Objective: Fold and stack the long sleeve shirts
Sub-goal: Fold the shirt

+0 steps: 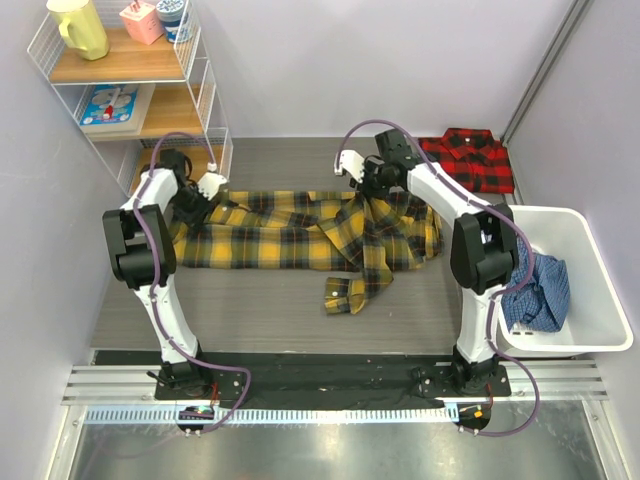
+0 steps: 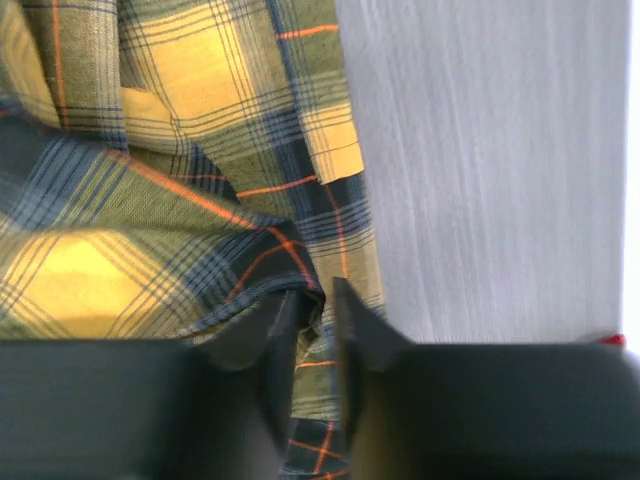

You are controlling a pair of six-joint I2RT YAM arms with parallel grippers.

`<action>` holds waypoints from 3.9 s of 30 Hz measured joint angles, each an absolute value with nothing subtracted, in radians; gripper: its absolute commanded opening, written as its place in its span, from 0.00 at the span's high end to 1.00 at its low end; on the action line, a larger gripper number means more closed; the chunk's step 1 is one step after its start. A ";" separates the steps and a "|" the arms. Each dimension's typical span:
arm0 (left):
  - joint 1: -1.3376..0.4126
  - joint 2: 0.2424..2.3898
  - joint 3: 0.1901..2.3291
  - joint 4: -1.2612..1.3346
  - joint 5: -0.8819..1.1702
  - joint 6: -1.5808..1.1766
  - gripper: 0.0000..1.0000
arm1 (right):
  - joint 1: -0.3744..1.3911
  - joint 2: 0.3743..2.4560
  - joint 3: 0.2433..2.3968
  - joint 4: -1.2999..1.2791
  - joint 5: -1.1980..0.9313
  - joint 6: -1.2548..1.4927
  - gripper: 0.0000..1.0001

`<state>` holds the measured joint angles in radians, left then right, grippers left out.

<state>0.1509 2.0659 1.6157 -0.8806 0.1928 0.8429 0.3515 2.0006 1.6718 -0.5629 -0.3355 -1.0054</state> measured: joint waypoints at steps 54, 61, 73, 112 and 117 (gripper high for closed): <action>0.371 1.966 1.342 -1.069 0.282 0.744 0.90 | 0.097 2.020 1.389 -1.168 -0.361 -0.558 0.71; 0.384 1.932 1.356 -1.100 0.317 0.794 0.46 | 0.097 2.015 1.570 -1.227 -0.385 -0.538 0.48; 0.291 1.432 1.362 -1.018 0.677 0.764 0.00 | 0.131 1.721 1.505 -1.176 -0.638 -0.553 0.13; 0.252 1.090 1.297 -0.920 0.812 0.481 0.00 | 0.774 1.641 1.480 -0.948 -0.440 -1.103 0.99; 0.124 1.077 1.245 -0.919 0.870 0.508 0.00 | 0.617 1.670 1.790 -1.006 -0.641 -1.106 0.99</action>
